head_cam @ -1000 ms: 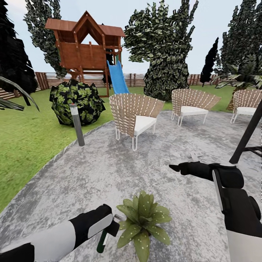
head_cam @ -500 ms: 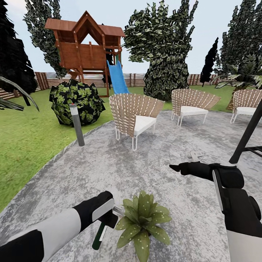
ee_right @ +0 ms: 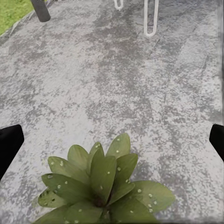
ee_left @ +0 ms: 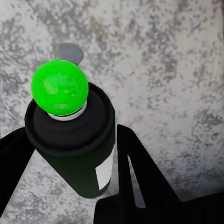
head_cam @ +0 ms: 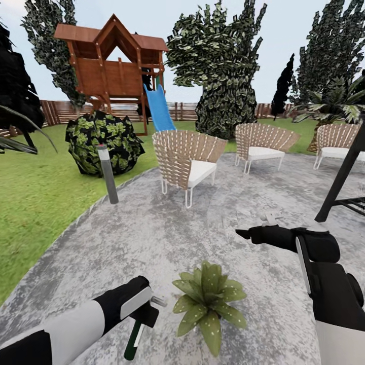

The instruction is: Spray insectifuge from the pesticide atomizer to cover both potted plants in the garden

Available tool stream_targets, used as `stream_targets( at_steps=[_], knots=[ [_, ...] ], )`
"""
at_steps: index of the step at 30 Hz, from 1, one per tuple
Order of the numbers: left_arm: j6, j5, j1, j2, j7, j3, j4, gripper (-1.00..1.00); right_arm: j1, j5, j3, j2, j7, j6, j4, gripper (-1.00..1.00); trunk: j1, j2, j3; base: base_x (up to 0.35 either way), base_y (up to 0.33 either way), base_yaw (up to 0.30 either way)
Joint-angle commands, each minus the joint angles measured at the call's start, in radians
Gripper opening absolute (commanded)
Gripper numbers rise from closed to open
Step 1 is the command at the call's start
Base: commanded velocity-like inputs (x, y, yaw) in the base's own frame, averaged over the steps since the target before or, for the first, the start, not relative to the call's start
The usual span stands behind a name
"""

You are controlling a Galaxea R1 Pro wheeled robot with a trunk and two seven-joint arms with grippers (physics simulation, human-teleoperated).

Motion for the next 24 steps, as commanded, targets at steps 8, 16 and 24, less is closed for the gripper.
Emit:
stream_targets(
  at_steps=[8, 16, 24],
  knots=[
    [0.012, 0.008, -0.006, 0.000, 0.001, -0.007, -0.003, -1.00, -0.002, 0.010, 0.000, 0.000, 0.012, 0.004, -0.001, 1.00, 0.000, 0.000, -0.001, 0.013, 0.307, -0.277],
    [0.006, 0.008, -0.004, -0.011, 0.003, -0.014, -0.005, -1.00, -0.002, 0.010, 0.000, -0.001, 0.012, 0.004, -0.001, 1.00, 0.000, 0.000, -0.001, 0.151, 0.172, -0.278],
    [0.036, 0.008, -0.008, -0.061, 0.000, -0.011, -0.010, -1.00, -0.002, 0.010, -0.001, -0.002, 0.012, 0.004, -0.001, 1.00, 0.000, 0.000, -0.001, 0.010, 0.009, -0.173]
  ],
)
